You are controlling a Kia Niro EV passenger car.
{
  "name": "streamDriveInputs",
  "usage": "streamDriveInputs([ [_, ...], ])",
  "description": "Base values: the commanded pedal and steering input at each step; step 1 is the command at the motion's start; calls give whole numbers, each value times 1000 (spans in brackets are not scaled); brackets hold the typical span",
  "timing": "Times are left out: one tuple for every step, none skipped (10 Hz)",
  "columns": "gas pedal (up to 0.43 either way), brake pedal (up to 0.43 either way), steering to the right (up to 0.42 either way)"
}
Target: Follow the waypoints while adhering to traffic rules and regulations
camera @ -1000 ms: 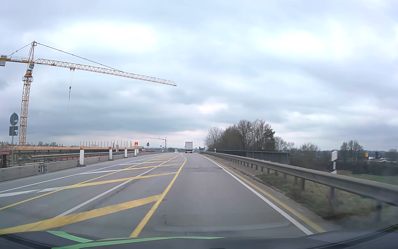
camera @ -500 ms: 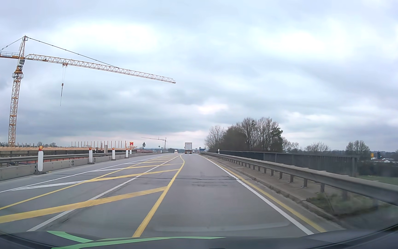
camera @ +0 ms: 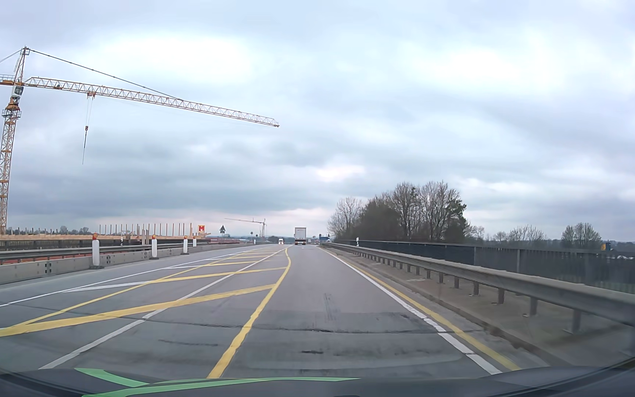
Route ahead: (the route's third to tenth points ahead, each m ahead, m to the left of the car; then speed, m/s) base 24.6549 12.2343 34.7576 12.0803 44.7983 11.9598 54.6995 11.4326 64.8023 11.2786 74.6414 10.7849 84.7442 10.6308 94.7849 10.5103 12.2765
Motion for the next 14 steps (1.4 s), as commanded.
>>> streamDriveInputs([
  [87, 0, 0],
  [87, 0, 0],
  [98, 0, -1],
  [98, 0, -2],
  [98, 0, -4],
  [110, 0, -5],
  [110, 0, -4],
  [110, 0, -4],
  [110, 0, -4],
  [110, 0, -4],
  [110, 0, -4],
  [110, 0, -4],
  [110, 0, -4],
  [110, 0, -4],
])
